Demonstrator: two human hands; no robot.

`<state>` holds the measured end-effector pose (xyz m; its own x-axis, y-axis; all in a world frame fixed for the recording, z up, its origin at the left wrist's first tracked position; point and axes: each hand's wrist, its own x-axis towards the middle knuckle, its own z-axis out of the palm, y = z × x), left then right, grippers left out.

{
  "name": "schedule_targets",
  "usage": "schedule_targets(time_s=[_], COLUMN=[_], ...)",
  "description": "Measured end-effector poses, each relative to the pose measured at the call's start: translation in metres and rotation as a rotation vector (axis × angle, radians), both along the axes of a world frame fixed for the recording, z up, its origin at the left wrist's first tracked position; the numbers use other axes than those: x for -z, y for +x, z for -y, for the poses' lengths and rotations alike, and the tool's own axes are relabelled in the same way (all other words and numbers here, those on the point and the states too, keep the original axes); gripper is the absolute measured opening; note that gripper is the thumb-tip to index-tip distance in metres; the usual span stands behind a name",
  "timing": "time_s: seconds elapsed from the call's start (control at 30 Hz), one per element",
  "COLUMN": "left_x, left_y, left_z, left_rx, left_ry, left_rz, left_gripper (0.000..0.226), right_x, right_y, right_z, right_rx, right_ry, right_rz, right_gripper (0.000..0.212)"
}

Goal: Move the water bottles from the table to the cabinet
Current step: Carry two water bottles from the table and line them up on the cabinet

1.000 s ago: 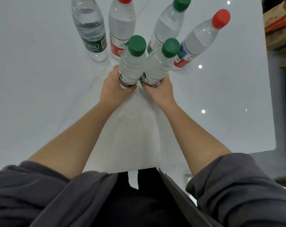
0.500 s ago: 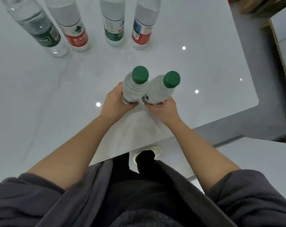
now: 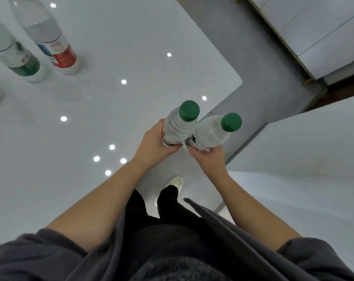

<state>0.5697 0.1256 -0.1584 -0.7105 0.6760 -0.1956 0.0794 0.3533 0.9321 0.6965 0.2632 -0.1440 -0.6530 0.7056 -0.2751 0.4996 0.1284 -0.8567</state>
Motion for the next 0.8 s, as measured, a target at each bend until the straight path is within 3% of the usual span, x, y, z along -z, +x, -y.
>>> schedule_targets(time_s=[0.23,0.47,0.8], left_x=[-0.036,-0.094,-0.253], left_y=[0.047,0.082,0.088], left_z=[-0.114,-0.208,-0.307], left_rx=[0.239,0.344,0.497], left_ry=[0.09,0.19,0.476], left_rz=[-0.059,-0.099,-0.175], left_gripper=[0.053,0.048,0.056], right_x=[-0.032,-0.079,-0.231], right_y=[0.075,0.119,0.132], right_z=[-0.069,-0.137,-0.201], right_rx=[0.282,0.547,0.671], right_ry=[0.055,0.129,0.344], right_rz=[-0.136,-0.25,-0.522], right_gripper=[0.046,0.071,0.063])
